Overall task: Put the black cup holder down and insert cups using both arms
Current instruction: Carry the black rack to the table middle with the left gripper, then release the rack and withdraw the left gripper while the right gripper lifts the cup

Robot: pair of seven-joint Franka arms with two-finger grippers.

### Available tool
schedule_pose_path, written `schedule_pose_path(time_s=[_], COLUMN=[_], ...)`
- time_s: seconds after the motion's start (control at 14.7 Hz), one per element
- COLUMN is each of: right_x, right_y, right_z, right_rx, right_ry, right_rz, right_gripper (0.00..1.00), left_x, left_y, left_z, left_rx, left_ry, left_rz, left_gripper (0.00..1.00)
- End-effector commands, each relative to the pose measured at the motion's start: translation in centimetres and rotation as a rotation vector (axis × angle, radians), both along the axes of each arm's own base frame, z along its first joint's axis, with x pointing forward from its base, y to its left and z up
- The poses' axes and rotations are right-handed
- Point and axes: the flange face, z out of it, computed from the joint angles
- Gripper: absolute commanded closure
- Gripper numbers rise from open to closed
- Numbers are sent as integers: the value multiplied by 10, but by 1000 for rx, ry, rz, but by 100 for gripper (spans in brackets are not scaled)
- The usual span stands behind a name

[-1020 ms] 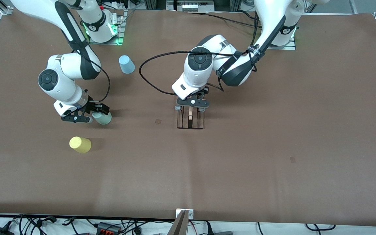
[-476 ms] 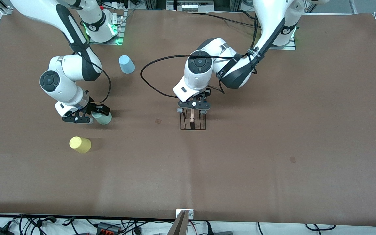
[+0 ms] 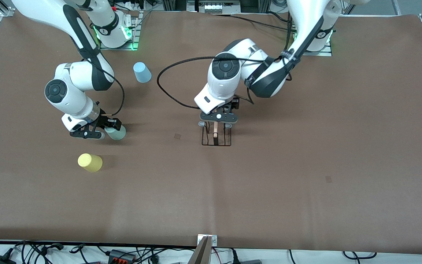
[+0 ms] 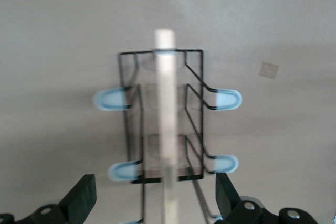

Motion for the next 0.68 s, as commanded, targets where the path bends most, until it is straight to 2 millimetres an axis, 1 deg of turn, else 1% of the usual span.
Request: schedule_pose_path(time_s=[0.0,0.07,0.14,0.27,0.34,0.41,0.48,0.61], right_x=[-4,-4,-1,3,3,0,-5,-16], right_y=[1,0,1,7,13,25,43,72], right_z=[-1,0,5,33,46,59,71,95], right_rx=[8,7,10,17,20,22,27,34], right_ry=[-3,-2,-14,-25,-21,-19,-23,-21], right_rz=[-16,-16,-11,-4,-28,-74,-114,-187], right_gripper=[59,62,67,69,70,70,70,70], left_x=[25,35,45,67,75,80,86,96], left_y=[73,102,132,198,229,257,281,340], left_z=[58,76,90,117,130,144,152,189], left_rx=[52,59,63,56,56,54,52,43], left_ry=[1,-1,4,-5,-13,-32,-45,-65], left_rz=[-45,-42,-53,-81,-71,-43,-14,1], left_gripper=[0,0,0,0,0,0,0,0])
